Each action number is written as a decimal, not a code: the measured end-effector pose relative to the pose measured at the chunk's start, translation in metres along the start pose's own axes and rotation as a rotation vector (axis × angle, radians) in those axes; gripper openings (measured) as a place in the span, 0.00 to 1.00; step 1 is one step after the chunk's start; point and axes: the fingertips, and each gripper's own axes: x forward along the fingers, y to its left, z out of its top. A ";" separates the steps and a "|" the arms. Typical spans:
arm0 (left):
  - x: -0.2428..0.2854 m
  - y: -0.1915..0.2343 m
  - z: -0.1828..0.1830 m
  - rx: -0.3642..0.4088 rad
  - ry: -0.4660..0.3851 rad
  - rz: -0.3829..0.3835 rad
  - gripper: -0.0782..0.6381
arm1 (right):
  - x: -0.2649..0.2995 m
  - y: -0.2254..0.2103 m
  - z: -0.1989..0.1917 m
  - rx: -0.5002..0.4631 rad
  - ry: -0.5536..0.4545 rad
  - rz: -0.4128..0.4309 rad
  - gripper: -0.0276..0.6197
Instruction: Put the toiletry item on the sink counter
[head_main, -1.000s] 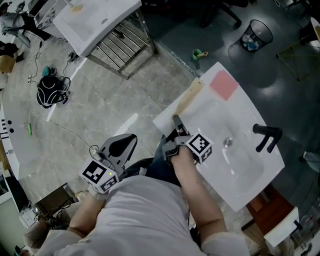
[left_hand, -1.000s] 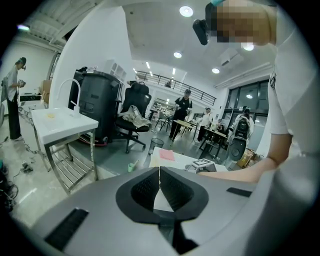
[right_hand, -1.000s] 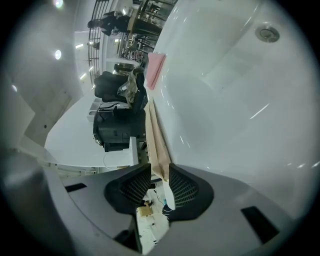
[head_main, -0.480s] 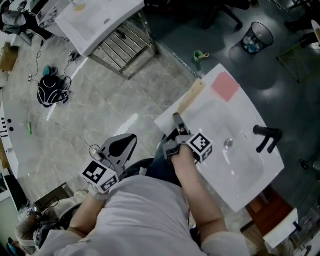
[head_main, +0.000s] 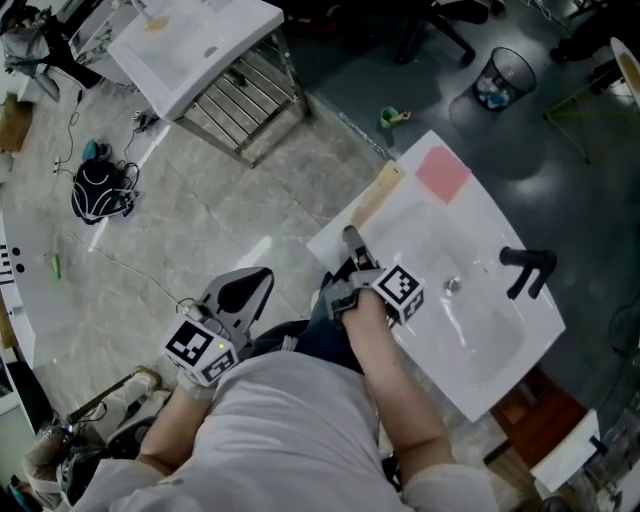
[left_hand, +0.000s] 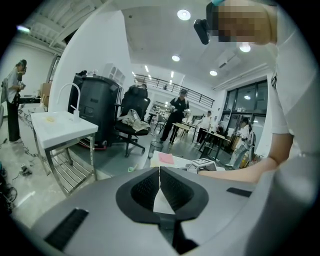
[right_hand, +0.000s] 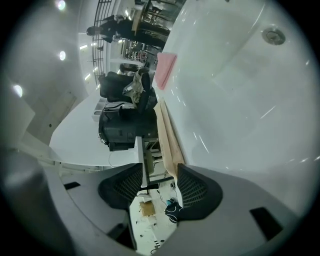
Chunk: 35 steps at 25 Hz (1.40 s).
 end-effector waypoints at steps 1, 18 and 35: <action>0.001 -0.001 0.002 0.002 -0.002 -0.005 0.13 | -0.002 0.003 0.001 -0.008 -0.003 0.002 0.36; 0.025 -0.030 0.038 0.037 -0.050 -0.118 0.13 | -0.058 0.084 0.036 -0.341 -0.068 0.120 0.09; 0.058 -0.086 0.098 0.118 -0.137 -0.299 0.13 | -0.158 0.193 0.047 -1.128 -0.283 0.118 0.09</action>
